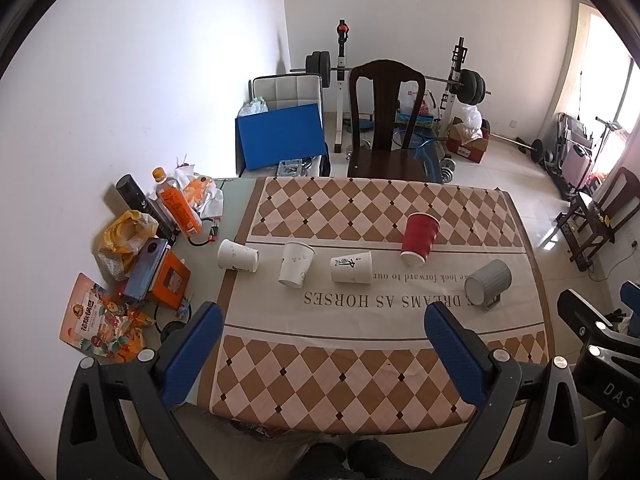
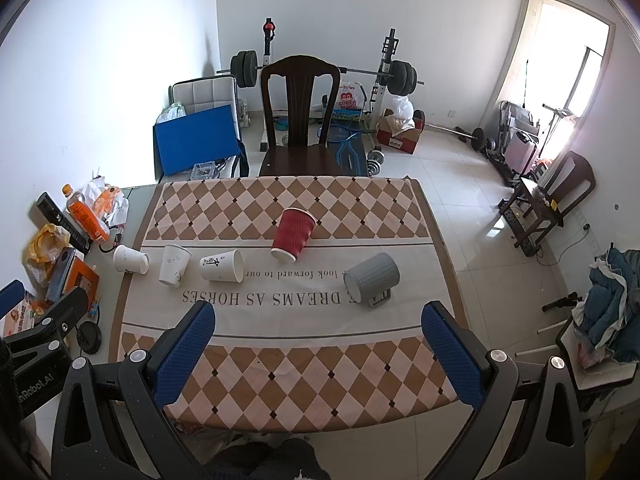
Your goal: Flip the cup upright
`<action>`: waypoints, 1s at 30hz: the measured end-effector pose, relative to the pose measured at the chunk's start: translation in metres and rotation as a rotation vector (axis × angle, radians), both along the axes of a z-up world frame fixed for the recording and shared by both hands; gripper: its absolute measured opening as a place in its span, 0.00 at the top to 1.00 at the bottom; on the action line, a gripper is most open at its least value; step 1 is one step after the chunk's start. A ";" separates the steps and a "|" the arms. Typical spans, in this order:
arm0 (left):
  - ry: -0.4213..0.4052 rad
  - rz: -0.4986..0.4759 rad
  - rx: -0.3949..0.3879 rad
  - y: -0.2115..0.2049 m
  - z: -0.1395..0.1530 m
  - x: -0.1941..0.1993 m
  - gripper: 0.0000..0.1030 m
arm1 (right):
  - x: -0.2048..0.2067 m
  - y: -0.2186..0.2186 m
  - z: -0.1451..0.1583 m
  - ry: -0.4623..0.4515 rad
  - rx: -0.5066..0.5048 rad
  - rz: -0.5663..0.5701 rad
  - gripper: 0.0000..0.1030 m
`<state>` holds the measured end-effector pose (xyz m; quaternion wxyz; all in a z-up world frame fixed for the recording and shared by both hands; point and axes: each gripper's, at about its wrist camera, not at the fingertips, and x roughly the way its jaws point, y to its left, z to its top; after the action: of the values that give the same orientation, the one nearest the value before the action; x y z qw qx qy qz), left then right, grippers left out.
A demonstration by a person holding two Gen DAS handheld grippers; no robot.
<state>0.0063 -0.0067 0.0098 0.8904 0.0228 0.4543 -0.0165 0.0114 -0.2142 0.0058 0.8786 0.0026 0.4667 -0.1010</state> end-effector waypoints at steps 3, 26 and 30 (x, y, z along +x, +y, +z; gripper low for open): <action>-0.001 0.001 0.001 0.000 0.000 0.000 0.00 | -0.001 0.001 -0.001 0.000 0.000 0.000 0.00; -0.005 -0.002 -0.001 -0.001 0.003 0.001 0.00 | 0.000 -0.003 0.001 -0.002 -0.001 0.001 0.00; -0.005 0.000 0.002 -0.002 0.004 0.000 0.00 | 0.002 -0.003 0.005 -0.003 -0.001 0.001 0.00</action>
<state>0.0066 -0.0089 0.0140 0.8916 0.0235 0.4520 -0.0160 0.0136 -0.2176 0.0106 0.8793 0.0022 0.4655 -0.1008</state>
